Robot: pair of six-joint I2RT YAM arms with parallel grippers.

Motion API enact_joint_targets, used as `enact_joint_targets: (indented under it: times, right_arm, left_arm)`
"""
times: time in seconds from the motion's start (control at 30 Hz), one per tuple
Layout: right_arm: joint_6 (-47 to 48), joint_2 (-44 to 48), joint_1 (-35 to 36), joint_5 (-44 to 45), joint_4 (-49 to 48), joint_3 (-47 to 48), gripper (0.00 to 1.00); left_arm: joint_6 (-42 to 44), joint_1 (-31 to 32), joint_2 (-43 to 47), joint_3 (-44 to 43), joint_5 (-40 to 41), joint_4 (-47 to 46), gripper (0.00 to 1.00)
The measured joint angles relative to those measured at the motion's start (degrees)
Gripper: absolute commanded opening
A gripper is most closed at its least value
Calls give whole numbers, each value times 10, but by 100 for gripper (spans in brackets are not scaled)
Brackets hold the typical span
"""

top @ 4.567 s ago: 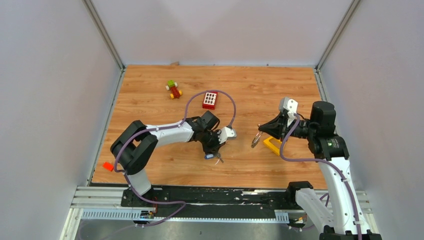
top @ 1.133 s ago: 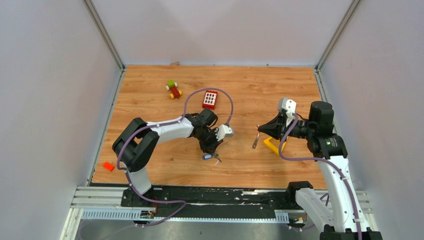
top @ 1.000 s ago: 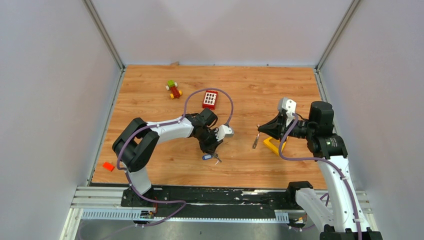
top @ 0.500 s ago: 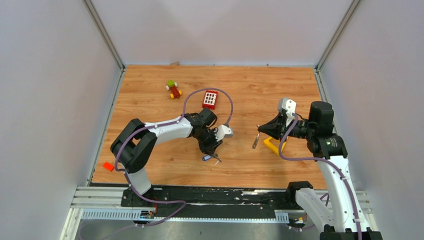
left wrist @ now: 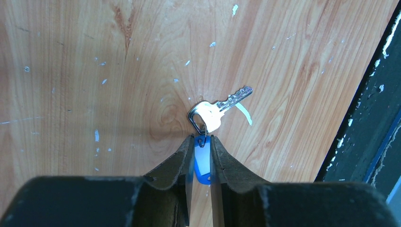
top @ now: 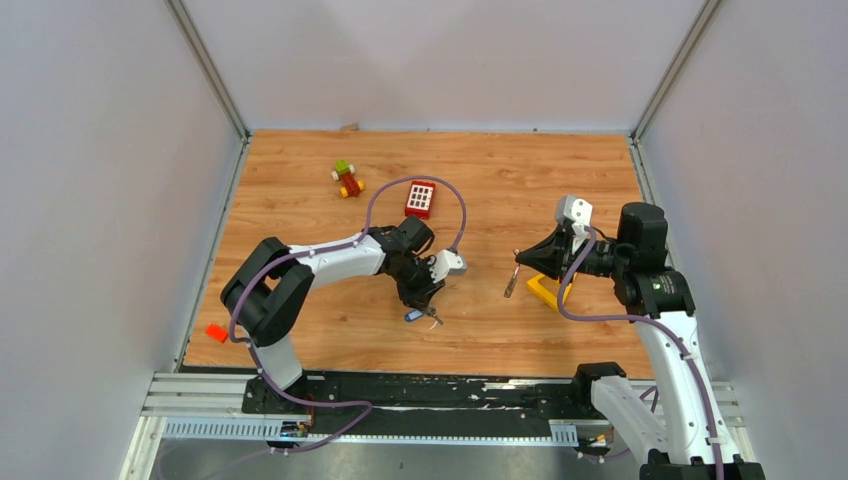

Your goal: Put the keys on the keyring

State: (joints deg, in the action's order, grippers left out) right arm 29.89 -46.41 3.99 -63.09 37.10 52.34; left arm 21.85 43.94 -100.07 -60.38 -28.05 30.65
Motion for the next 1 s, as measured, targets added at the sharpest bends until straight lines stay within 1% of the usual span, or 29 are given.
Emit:
enact_joint_targets:
  times: [0.47,0.8,1.0]
  right_arm:
    - [0,0,0,0,0,0,0]
    - [0,0,0,0,0,0,0]
    - [0,1,0,0,0,0,0]
  left_arm:
    - [0,0,-7,0,-4,0,23]
    - [0,0,-7,0,-4,-1,14]
    - [0,0,-7,0,-4,-1,6]
